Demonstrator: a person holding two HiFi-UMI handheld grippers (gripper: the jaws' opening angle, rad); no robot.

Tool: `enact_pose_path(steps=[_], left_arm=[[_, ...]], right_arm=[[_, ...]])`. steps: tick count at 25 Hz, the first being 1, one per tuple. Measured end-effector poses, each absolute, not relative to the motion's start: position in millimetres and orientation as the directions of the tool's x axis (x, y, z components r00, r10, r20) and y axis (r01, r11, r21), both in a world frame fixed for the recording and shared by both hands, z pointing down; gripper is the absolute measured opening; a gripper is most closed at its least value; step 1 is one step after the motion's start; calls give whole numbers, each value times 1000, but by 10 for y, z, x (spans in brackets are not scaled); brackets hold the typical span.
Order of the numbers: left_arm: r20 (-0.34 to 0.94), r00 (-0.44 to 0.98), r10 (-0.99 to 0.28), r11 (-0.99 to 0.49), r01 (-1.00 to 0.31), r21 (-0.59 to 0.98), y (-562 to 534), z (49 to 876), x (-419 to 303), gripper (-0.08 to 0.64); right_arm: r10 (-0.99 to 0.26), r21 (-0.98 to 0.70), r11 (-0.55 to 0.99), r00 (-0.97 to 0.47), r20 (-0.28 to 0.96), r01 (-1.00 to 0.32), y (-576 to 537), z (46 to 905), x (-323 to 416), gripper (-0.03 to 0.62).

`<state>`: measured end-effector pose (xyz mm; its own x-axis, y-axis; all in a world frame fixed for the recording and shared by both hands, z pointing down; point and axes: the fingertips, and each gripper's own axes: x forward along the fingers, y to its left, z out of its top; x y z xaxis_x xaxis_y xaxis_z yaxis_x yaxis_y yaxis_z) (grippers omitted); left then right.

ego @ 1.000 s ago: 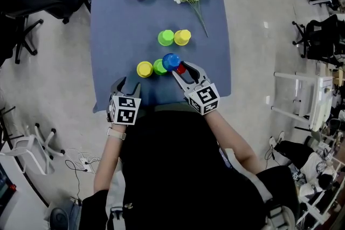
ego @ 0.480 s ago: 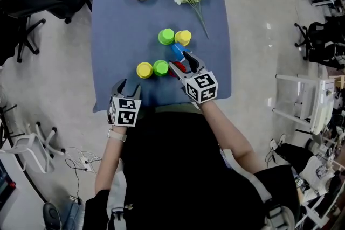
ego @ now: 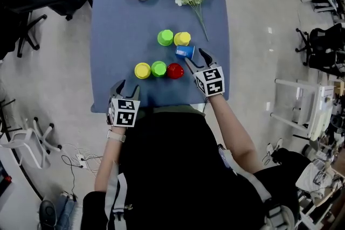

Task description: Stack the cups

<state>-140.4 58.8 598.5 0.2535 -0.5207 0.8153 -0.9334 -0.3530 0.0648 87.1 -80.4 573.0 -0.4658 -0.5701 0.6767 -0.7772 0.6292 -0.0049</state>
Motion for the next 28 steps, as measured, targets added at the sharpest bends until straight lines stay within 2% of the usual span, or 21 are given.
enact_pose_path(steps=[4, 8, 11, 14, 18, 23, 28], left_arm=[[819, 241, -521, -336, -940, 63, 607, 5988, -1372, 233], [826, 223, -518, -310, -949, 61, 620, 5982, -1373, 233], [830, 207, -519, -286, -956, 59, 645, 5983, -1357, 233], [834, 190, -519, -261, -964, 58, 687, 6003, -1366, 233], [838, 171, -518, -229, -972, 57, 742, 6027, -1391, 233], [842, 159, -515, -207, -977, 58, 783, 6038, -1434, 233], [838, 162, -521, -210, -976, 57, 777, 6019, -1446, 233]], right_arm=[[-493, 107, 758, -458, 740, -643, -831, 5867, 790, 278], [-394, 188, 870, -414, 821, -456, -838, 6017, 681, 274], [-345, 239, 920, -357, 868, -310, -833, 6129, 670, 256], [-301, 240, 946, -314, 901, -219, -817, 6242, 654, 252], [-254, 221, 964, -250, 934, -150, -808, 6400, 657, 252], [-260, 250, 965, -184, 948, -78, -869, 6500, 658, 268], [-285, 265, 957, -211, 935, -119, -873, 6412, 692, 261]])
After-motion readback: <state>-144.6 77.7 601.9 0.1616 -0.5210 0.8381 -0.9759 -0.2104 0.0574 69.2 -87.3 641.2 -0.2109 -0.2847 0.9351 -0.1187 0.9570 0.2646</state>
